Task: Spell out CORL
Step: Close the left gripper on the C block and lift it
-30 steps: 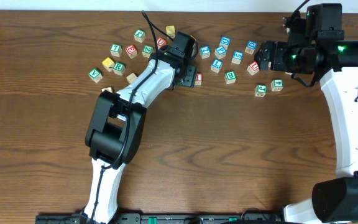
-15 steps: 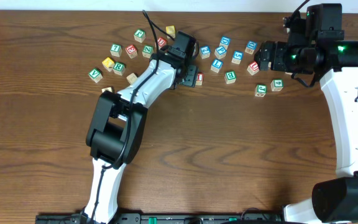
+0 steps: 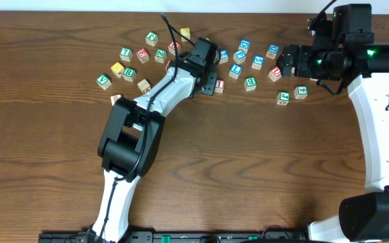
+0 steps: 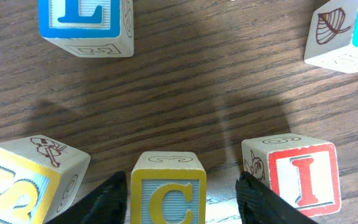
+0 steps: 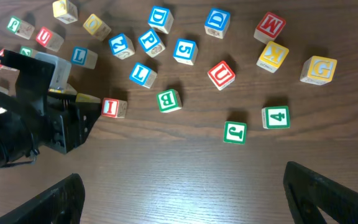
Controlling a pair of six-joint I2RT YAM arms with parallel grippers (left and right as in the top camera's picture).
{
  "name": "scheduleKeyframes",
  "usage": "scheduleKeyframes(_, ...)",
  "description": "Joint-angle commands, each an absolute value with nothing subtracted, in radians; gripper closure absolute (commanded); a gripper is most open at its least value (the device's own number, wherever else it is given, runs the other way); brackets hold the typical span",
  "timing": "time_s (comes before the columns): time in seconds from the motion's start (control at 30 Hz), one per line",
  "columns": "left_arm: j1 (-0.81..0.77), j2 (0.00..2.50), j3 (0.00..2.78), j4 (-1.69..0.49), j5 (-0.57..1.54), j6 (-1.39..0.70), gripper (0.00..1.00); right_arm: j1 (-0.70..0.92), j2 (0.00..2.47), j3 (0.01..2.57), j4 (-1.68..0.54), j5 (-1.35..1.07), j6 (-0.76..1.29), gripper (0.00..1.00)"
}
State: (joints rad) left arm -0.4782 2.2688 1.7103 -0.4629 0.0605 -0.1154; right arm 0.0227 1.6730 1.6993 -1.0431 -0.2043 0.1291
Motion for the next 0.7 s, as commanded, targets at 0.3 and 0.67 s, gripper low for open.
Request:
scheduleKeyframes(0.3,-0.477,2.28,1.705,-0.465,-0.016,-0.198,0.61,0.02,1.675,1.718,-1.049,-0.189,0.122,0.03)
scheduleKeyframes(0.67,-0.477,2.265,1.706,-0.466,-0.016,-0.198,0.67,0.02,1.675,1.718,-1.056,-0.189,0.122,0.03)
